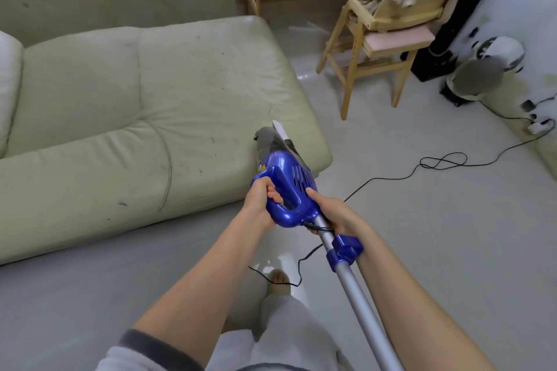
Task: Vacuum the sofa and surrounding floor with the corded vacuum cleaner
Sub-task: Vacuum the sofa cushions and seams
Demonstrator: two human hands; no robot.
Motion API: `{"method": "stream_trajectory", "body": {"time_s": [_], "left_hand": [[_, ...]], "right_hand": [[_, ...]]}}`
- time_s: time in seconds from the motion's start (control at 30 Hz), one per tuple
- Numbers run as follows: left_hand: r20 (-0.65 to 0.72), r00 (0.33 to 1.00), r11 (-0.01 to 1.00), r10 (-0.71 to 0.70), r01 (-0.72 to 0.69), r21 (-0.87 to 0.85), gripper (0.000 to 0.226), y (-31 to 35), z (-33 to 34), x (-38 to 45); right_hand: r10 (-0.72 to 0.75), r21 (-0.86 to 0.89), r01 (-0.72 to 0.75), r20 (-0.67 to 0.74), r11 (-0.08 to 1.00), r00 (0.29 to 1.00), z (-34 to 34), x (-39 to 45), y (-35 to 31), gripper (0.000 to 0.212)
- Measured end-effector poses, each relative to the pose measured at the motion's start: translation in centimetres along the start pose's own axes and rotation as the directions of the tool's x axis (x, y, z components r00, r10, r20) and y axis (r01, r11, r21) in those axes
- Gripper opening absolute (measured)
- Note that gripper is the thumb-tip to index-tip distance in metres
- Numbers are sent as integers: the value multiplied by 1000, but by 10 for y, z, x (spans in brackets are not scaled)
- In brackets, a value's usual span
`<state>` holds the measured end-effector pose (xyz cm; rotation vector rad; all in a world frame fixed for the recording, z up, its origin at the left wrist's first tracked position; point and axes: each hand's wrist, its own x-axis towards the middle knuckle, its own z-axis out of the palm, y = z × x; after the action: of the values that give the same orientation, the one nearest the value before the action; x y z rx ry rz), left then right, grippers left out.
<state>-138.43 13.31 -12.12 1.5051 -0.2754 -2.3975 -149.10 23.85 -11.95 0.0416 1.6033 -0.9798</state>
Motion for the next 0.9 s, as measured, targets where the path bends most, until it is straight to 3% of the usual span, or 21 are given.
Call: {"method": "stream_trajectory", "body": {"time_s": [0.17, 0.53, 0.9], "left_hand": [[-17, 999, 999, 43, -44, -10, 31, 16, -24, -16], [-65, 993, 987, 101, -109, -122, 32, 39, -90, -45], [-119, 982, 952, 145, -171, -252, 31, 58, -138, -68]], "right_hand": [[3, -19, -2, 38, 1000, 999, 30, -1, 5, 43], [28, -94, -18, 106, 995, 994, 97, -9, 16, 31], [54, -195, -20, 175, 981, 983, 148, -11, 18, 33]]}}
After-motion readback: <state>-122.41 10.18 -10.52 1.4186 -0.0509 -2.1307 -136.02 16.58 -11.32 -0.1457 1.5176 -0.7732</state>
